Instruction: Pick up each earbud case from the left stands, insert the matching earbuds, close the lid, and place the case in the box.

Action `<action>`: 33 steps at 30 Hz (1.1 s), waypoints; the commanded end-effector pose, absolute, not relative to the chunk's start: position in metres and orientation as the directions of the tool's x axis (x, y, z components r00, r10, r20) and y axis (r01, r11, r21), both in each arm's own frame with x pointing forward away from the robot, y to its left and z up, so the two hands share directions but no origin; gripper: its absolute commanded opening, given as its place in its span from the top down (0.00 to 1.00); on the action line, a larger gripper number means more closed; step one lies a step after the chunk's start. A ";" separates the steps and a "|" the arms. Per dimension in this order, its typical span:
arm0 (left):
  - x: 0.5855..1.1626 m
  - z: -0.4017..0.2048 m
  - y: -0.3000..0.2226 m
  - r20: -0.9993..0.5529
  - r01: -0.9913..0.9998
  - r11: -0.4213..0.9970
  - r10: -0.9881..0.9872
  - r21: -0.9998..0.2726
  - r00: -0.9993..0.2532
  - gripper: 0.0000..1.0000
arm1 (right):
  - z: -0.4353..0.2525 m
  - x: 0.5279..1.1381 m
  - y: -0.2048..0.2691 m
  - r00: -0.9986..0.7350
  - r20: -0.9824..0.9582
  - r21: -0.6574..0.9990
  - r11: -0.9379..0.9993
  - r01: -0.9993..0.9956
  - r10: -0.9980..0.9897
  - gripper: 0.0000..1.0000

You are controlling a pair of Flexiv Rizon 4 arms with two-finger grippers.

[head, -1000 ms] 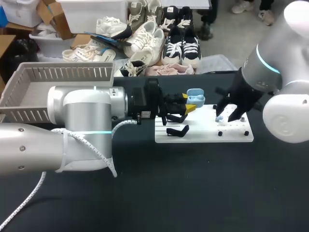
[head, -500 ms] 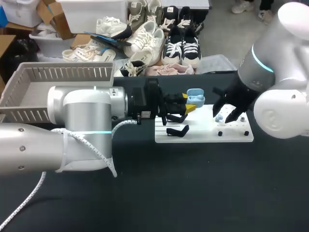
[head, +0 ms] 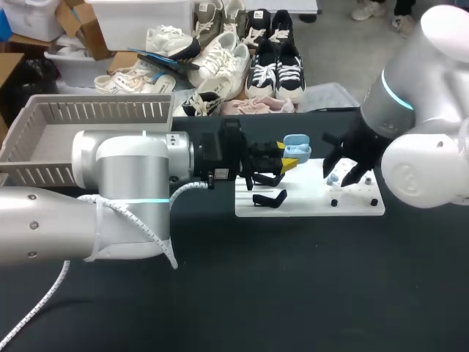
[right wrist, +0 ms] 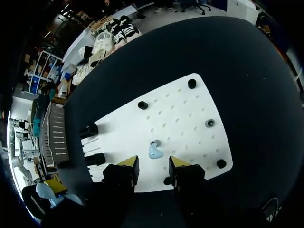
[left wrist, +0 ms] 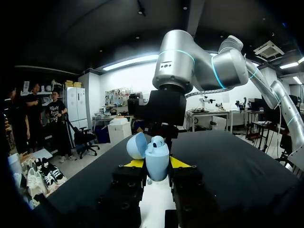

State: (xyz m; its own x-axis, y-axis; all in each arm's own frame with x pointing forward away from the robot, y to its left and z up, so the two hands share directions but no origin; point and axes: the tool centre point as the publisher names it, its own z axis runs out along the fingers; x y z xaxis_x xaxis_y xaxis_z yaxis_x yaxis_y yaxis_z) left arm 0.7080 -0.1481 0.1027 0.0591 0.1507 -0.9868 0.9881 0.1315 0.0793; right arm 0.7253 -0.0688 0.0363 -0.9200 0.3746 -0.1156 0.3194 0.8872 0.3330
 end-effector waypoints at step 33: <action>0.707 0.102 -0.148 -0.987 0.988 0.135 0.149 0.081 0.060 1.00 | 0.026 0.734 -0.069 -0.917 -0.124 0.328 0.888 0.322 0.378 0.63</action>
State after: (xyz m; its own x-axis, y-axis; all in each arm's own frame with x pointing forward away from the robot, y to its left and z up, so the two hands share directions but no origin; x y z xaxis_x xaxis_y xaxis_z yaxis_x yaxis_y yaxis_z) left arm 0.7080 -0.1481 0.1027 0.0591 0.1506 -0.9868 0.9881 0.1315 0.0793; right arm 0.7326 -0.0695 0.0266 -0.9170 0.3783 -0.1264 0.3210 0.8881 0.3291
